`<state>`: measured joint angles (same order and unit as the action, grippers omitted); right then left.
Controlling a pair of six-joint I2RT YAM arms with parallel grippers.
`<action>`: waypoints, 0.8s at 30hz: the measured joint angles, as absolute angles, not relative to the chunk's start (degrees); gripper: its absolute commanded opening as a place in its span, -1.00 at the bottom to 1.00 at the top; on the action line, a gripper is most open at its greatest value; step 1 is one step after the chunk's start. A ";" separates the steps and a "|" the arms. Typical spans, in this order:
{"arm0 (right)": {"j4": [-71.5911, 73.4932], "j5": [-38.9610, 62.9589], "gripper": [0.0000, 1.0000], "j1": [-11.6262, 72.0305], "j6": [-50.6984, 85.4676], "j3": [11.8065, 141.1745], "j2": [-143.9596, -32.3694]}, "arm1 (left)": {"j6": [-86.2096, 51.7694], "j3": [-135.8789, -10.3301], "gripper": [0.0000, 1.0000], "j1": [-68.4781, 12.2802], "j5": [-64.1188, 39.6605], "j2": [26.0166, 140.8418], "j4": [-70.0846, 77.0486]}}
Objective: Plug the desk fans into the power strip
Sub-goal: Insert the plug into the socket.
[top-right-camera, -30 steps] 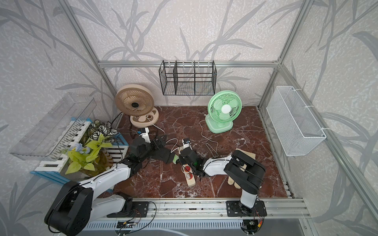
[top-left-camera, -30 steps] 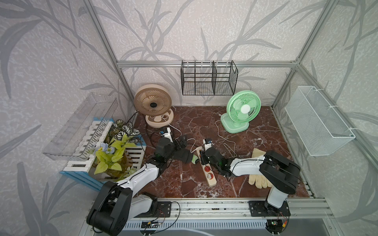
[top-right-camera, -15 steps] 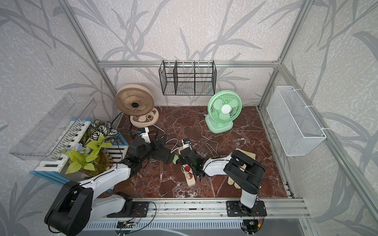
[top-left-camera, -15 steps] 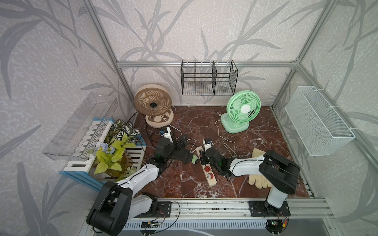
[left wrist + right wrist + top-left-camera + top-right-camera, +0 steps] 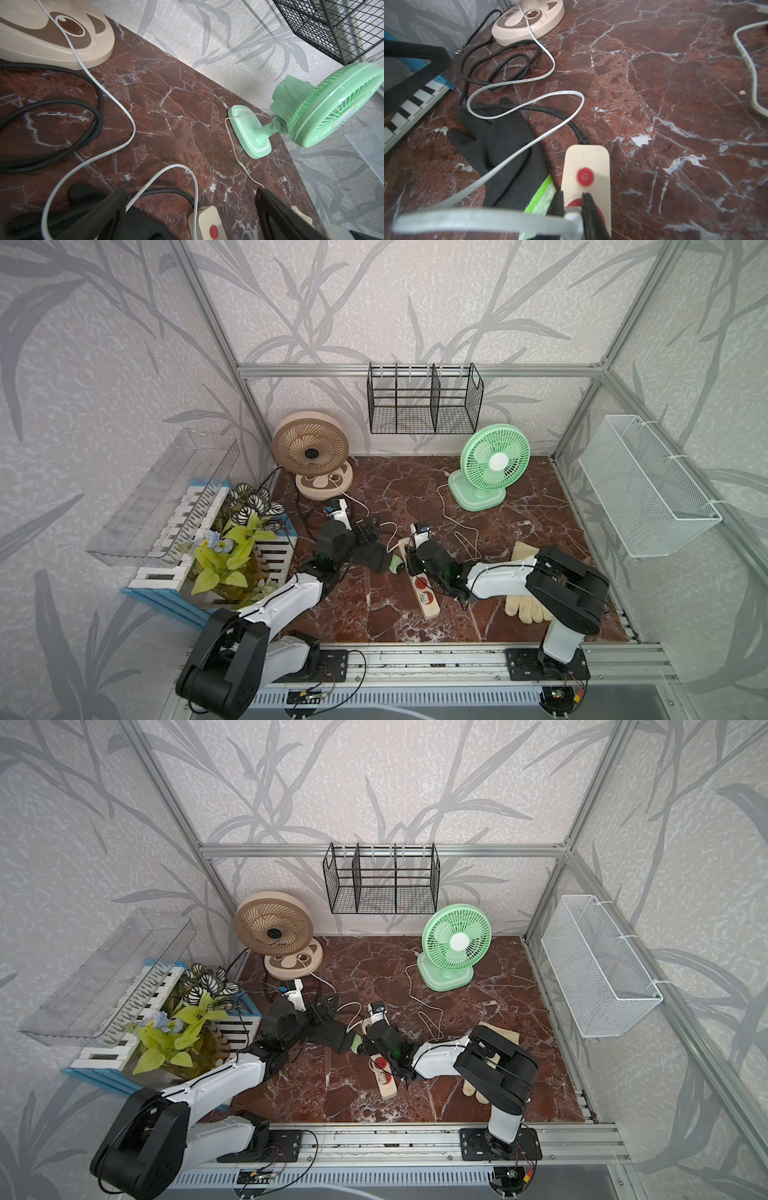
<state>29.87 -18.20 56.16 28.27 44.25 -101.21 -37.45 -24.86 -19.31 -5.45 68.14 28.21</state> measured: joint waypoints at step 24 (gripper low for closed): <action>32.80 -19.38 -1.00 56.16 29.58 45.15 -103.46 | -37.45 -24.62 1.00 -19.31 -5.52 68.38 28.80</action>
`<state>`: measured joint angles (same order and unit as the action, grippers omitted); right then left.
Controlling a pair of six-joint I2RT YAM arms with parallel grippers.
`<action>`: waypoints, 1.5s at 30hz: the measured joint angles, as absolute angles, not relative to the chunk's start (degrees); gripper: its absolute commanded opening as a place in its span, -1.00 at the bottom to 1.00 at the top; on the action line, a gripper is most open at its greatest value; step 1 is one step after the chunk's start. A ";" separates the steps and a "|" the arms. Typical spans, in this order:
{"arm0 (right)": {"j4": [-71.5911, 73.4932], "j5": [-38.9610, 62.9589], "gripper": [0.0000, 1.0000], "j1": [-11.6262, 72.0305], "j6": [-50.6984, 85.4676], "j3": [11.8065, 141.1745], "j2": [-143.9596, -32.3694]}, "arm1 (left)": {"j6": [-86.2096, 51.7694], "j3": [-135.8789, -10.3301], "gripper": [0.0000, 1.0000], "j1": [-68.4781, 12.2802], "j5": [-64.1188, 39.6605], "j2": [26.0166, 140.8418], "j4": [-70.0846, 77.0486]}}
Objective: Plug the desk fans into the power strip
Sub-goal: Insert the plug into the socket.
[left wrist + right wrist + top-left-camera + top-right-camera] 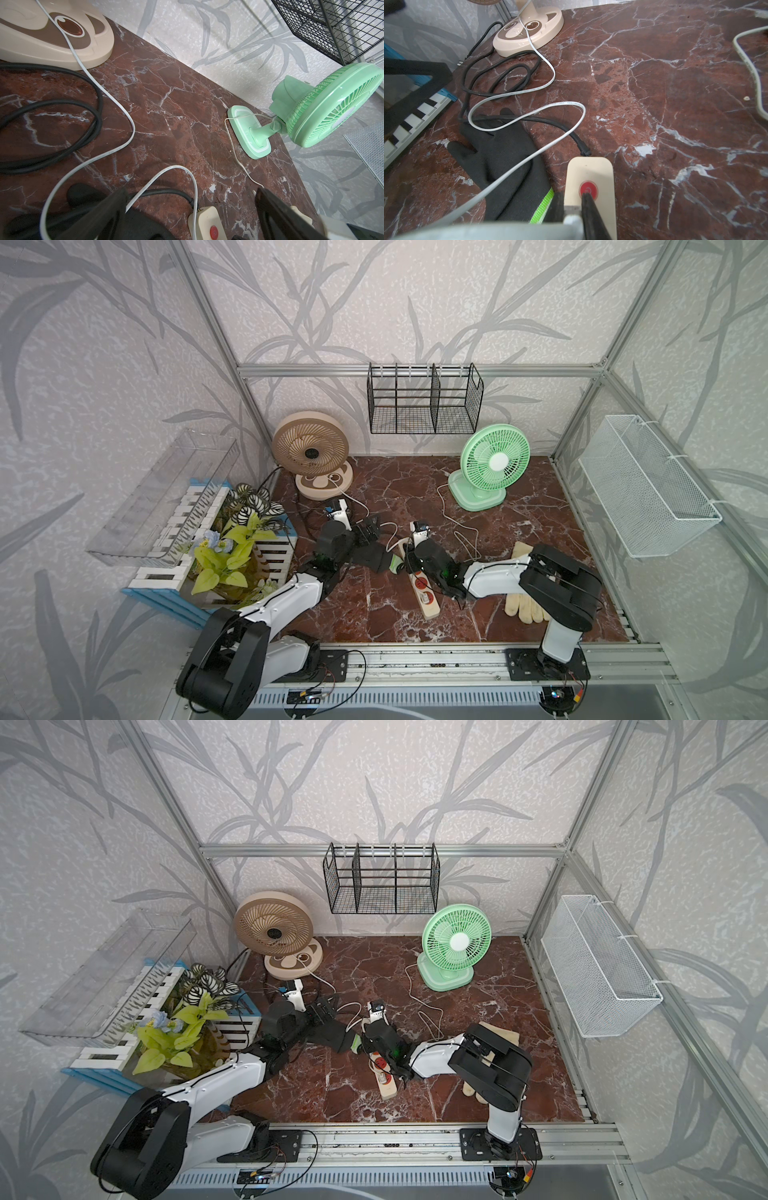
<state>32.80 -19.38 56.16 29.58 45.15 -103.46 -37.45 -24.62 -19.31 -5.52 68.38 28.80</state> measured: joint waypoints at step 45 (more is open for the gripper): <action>18.44 -17.91 -1.00 56.36 31.48 49.84 -102.10 | -37.21 -24.58 1.00 -19.31 -5.56 68.38 29.17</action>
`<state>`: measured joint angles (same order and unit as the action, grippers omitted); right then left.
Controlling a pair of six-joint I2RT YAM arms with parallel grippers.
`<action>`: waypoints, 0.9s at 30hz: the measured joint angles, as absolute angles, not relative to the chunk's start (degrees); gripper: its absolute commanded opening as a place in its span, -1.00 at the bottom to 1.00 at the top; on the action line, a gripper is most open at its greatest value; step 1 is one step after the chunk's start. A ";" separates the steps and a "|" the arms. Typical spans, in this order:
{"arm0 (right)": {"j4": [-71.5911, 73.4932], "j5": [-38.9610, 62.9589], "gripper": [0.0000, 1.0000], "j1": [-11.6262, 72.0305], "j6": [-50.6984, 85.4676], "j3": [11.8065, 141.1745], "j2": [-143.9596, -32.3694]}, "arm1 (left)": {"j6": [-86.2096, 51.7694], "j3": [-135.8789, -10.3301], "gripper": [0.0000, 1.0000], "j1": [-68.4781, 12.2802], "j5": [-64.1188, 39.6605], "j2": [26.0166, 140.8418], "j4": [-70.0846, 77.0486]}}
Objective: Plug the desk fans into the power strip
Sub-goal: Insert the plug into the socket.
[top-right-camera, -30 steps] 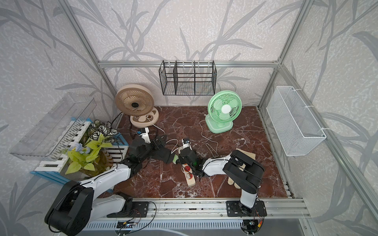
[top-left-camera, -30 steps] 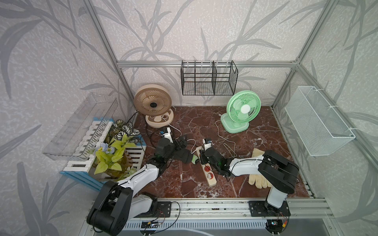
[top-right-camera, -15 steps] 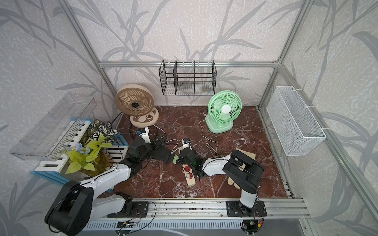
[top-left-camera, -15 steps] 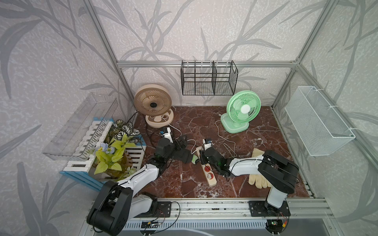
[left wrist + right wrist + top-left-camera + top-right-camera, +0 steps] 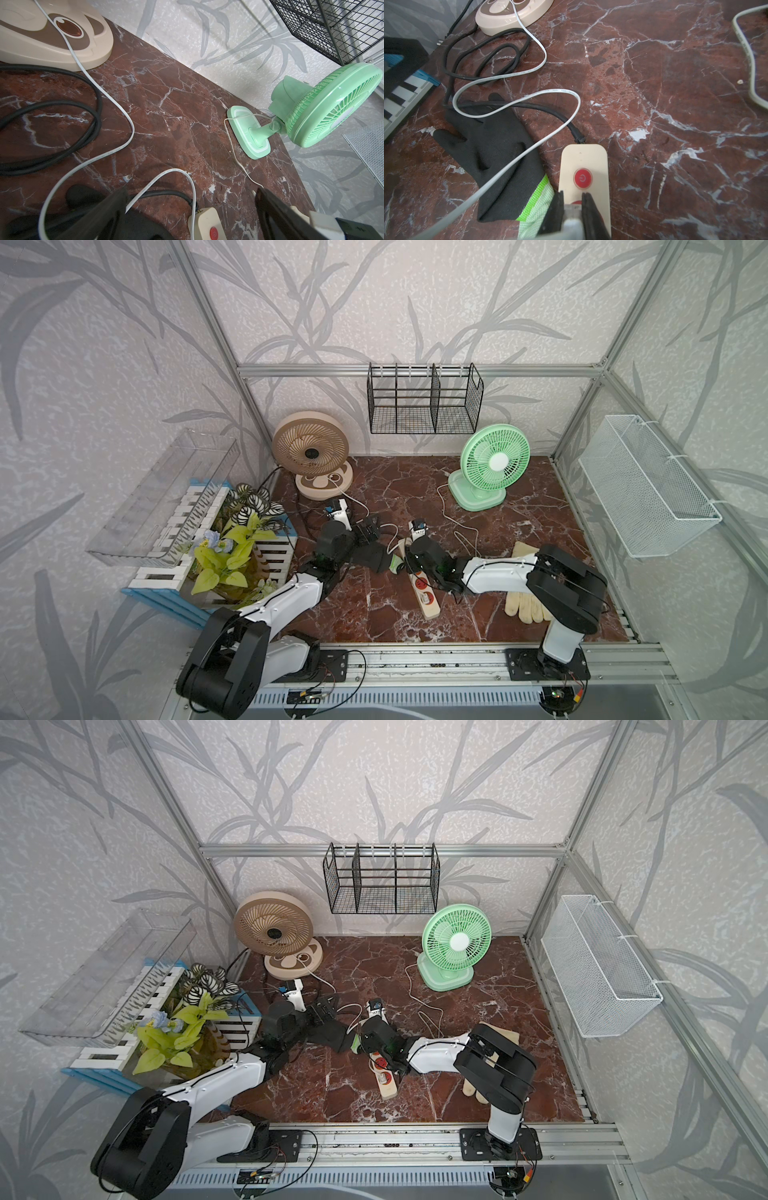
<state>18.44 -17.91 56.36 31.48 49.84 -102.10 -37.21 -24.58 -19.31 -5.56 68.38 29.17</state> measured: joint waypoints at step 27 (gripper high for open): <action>12.95 -15.68 -0.68 56.03 31.70 51.07 -101.19 | -36.95 -24.58 1.00 -19.31 -5.39 68.40 29.17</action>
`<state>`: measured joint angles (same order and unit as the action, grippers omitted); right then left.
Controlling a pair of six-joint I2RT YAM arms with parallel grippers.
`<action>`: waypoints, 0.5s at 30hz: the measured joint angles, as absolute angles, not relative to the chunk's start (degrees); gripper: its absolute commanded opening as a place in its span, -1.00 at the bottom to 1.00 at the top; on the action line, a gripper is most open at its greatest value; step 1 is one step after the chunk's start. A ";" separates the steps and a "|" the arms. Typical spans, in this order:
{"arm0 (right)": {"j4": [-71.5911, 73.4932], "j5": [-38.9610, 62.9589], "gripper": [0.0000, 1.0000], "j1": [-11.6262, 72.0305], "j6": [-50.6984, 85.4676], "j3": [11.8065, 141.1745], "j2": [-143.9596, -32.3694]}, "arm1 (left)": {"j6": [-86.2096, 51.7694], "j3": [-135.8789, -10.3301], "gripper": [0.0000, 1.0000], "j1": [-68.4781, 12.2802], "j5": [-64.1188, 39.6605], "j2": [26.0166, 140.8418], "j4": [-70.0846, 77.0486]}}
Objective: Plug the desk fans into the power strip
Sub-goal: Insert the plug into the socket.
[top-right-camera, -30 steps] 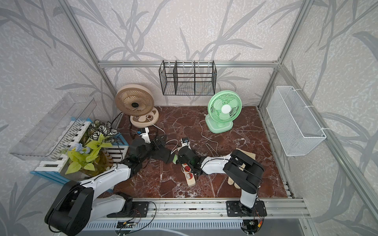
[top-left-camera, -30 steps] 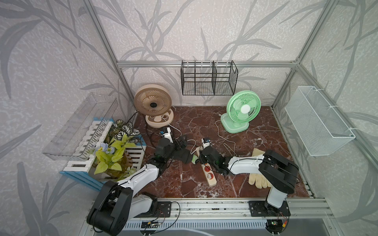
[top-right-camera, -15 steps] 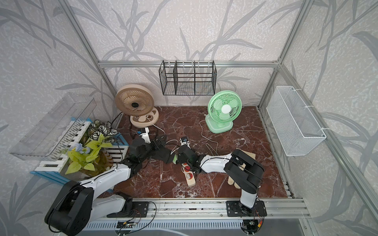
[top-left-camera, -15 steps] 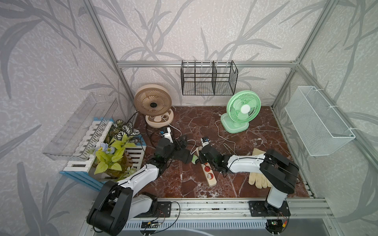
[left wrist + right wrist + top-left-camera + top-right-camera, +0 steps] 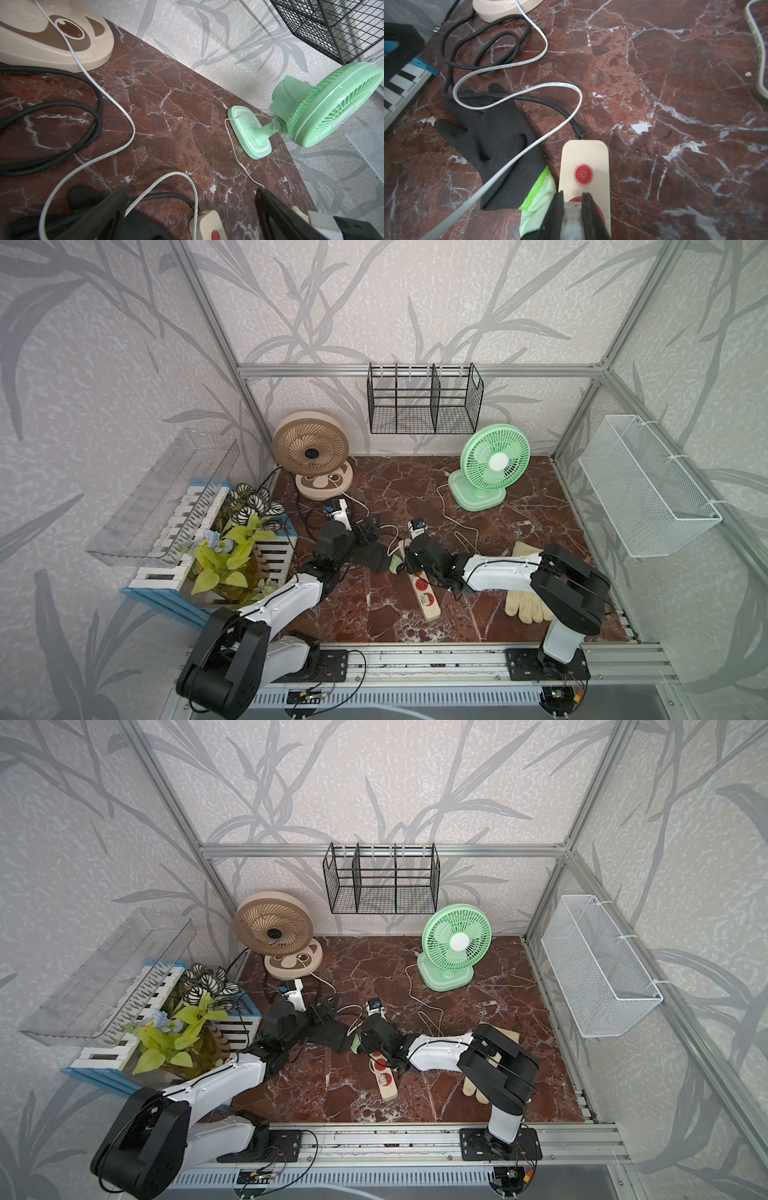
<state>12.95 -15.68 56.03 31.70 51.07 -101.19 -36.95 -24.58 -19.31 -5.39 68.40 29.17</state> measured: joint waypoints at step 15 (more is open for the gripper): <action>10.24 -14.41 -0.56 56.12 32.21 51.16 -100.33 | -36.56 -24.58 1.00 -19.31 -5.21 68.40 29.17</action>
